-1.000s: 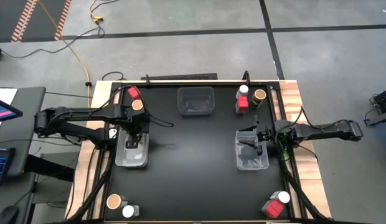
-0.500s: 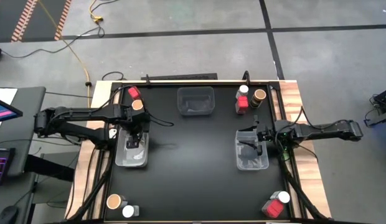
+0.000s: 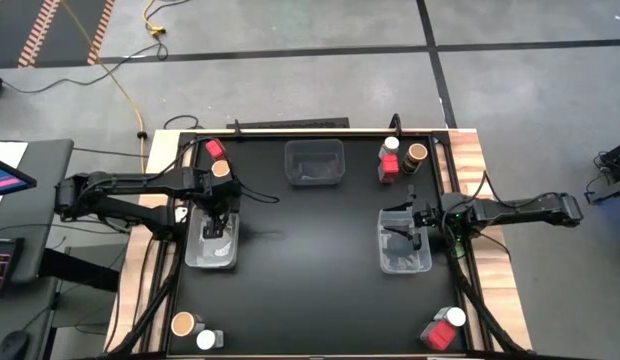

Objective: Sort spices by type
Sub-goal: Put the middle white seasoning bottle into the white bin, then put the top right red seasoning can into the black bin

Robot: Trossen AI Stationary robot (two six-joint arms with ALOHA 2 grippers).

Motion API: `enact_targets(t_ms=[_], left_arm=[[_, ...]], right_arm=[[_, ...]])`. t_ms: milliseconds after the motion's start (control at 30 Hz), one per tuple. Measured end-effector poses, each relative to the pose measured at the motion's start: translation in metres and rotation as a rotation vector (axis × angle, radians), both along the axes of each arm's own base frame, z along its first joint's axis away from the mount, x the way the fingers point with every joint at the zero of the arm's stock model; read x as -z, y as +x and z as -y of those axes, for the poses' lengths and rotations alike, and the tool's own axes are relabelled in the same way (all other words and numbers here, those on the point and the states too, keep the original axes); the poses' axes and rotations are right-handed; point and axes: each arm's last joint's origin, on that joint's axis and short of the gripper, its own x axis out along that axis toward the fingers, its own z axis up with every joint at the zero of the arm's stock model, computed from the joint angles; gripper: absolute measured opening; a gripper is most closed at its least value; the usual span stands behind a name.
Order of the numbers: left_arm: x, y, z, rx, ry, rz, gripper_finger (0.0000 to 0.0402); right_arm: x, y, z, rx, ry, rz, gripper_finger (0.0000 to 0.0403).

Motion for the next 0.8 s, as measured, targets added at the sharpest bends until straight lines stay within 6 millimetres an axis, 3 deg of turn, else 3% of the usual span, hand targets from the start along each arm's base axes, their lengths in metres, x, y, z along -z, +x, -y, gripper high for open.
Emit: enact_targets(t_ms=[267,500,800], left_arm=[[-0.009,-0.003,0.001,-0.007,-0.012,-0.042,0.0276],[-0.031,-0.005,0.001,-0.009,-0.001,0.002,0.0276],[-0.063,-0.024,0.006,-0.029,0.011,0.112,0.0275]], right_arm=[[0.0,0.0,0.0,0.0,0.0,0.0,0.0295],[0.0,0.0,0.0,0.0,0.0,0.0,0.0295],[0.0,0.0,0.0,0.0,0.0,-0.001,0.0295]])
